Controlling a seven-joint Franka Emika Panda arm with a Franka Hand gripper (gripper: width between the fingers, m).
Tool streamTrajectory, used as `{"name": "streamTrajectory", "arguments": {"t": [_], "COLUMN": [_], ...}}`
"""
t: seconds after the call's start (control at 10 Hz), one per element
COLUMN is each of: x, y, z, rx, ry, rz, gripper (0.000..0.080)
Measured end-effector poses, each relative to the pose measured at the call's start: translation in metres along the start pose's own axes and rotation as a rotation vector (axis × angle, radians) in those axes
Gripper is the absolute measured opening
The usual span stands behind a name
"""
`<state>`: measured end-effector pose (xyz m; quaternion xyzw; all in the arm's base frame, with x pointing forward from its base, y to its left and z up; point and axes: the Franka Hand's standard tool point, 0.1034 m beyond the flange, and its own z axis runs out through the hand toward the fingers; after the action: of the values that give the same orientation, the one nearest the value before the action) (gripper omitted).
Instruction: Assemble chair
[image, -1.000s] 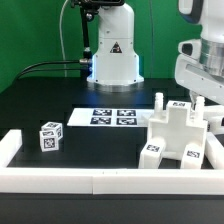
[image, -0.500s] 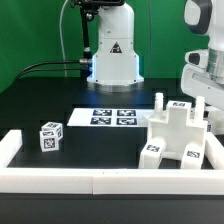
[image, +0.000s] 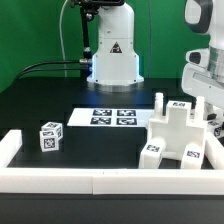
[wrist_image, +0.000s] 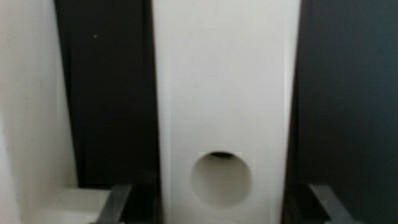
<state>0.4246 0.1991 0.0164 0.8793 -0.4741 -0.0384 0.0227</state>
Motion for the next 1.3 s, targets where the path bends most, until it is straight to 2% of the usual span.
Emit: {"name": "streamTrajectory", "arguments": {"t": [0.2, 0.3, 0.5, 0.6, 0.7, 0.8, 1.1, 1.3], "x": [0.001, 0.005, 0.014, 0.021, 0.025, 0.021, 0.025, 0.057], "y": [0.001, 0.009, 0.029, 0.034, 0.034, 0.035, 0.038, 0.059], "z": [0.000, -0.003, -0.019, -0.028, -0.029, -0.025, -0.027, -0.044], "rx": [0.000, -0.007, 0.002, 0.022, 0.043, 0.034, 0.035, 0.032], "ry": [-0.001, -0.012, -0.044, -0.052, -0.052, -0.052, -0.057, -0.080], "rz": [0.002, 0.040, 0.134, 0.149, 0.164, 0.155, 0.171, 0.230], "gripper": [0.0285, 0.0285, 0.0285, 0.0285, 0.0285, 0.0285, 0.0285, 0.0286]}}
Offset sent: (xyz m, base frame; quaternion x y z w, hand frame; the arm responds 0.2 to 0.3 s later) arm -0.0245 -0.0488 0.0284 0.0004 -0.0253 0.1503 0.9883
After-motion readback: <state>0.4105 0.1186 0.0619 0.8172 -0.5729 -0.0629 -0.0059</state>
